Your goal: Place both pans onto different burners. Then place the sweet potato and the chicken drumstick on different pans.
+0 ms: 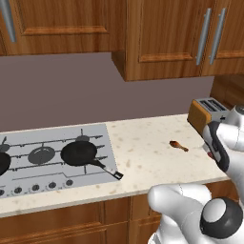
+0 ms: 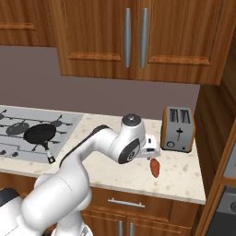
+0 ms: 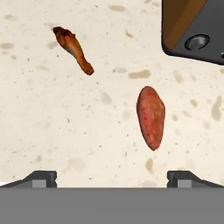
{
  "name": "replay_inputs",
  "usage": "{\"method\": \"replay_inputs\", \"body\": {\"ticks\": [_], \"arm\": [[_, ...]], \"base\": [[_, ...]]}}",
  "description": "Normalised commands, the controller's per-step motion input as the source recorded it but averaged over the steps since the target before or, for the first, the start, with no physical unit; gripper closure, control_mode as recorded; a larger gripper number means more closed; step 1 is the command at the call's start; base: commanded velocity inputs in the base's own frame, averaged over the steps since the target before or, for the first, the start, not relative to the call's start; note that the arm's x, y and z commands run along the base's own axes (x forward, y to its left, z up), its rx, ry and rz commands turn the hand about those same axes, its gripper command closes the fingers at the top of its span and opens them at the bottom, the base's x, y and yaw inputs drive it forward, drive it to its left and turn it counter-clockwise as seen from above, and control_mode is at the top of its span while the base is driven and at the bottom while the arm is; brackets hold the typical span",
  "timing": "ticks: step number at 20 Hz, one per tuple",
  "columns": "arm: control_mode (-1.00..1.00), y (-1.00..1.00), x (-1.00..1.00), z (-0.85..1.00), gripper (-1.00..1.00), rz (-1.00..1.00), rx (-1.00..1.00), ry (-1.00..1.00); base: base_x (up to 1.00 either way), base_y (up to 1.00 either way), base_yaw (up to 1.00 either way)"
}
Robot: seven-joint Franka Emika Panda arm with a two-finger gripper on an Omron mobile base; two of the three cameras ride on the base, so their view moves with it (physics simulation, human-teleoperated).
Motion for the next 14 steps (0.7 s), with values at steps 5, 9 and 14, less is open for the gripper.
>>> {"method": "replay_inputs", "body": {"ticks": [5,9,14], "arm": [[-1.00,-0.18,0.25,-0.17,-1.00,0.00,0.00,0.00],[-1.00,-0.16,0.32,-0.07,-1.00,0.00,0.00,0.00],[-1.00,-0.21,0.24,-0.14,-1.00,0.00,0.00,0.01]], "base": [[0.00,0.00,0.00],[0.00,0.00,0.00],[0.00,0.00,0.00]]}}
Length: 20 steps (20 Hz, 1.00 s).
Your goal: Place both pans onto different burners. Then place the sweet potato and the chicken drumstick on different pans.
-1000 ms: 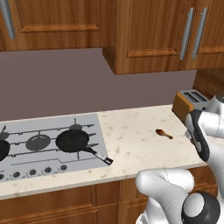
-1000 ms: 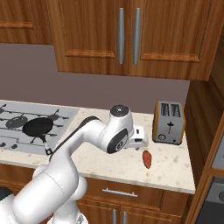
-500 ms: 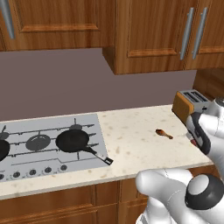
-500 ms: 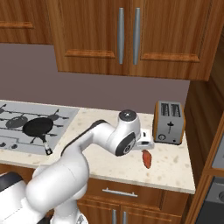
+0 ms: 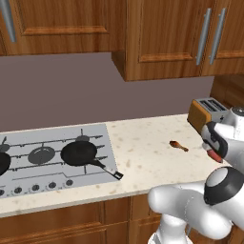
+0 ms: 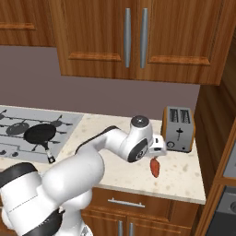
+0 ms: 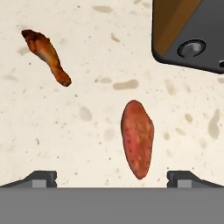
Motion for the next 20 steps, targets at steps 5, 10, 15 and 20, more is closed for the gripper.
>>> {"method": "replay_inputs", "body": {"ticks": [5,10,15,20], "arm": [[-1.00,-0.18,0.18,-0.20,-1.00,0.00,0.00,0.01],[-1.00,-0.13,0.25,-0.18,-1.00,0.00,0.00,0.01],[-1.00,-0.15,0.10,-0.18,-1.00,0.00,0.00,0.00],[-1.00,-0.13,0.01,-0.24,-1.00,0.00,0.00,0.00]], "base": [[0.00,0.00,0.00],[0.00,0.00,0.00],[0.00,0.00,0.00],[0.00,0.00,0.00]]}}
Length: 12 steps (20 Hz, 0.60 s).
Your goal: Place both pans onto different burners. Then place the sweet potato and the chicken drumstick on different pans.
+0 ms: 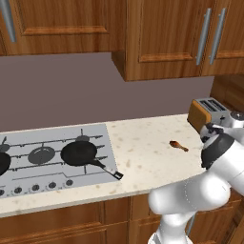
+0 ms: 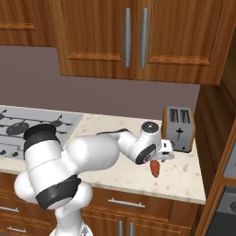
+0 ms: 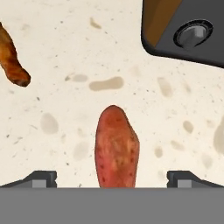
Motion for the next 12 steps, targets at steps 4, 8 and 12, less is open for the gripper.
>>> {"method": "replay_inputs", "body": {"ticks": [4,8,12], "arm": [[-1.00,0.00,0.00,-0.28,-1.00,0.00,0.00,0.00],[-1.00,0.00,0.00,-0.29,-1.00,0.00,0.00,0.01],[-1.00,-0.01,0.08,-0.21,-1.00,0.00,0.00,0.01]], "base": [[0.00,0.00,0.00],[0.00,0.00,0.00],[0.00,0.00,0.00]]}}
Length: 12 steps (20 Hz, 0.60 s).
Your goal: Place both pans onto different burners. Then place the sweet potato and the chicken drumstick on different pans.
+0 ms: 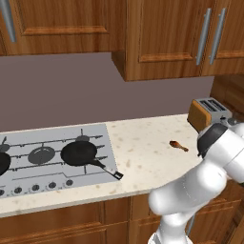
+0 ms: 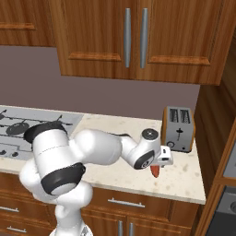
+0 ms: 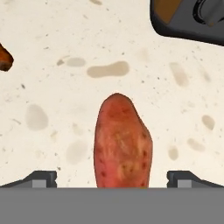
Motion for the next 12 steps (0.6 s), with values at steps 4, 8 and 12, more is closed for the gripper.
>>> {"method": "replay_inputs", "body": {"ticks": [4,8,12], "arm": [[-1.00,-0.03,0.16,-0.15,-1.00,0.00,0.00,0.00],[-1.00,-0.11,0.17,-0.11,-1.00,0.00,0.00,0.00],[-1.00,-0.14,0.18,-0.10,-1.00,0.00,0.00,0.00]], "base": [[0.00,0.00,0.00],[0.00,0.00,0.00],[0.00,0.00,0.00]]}}
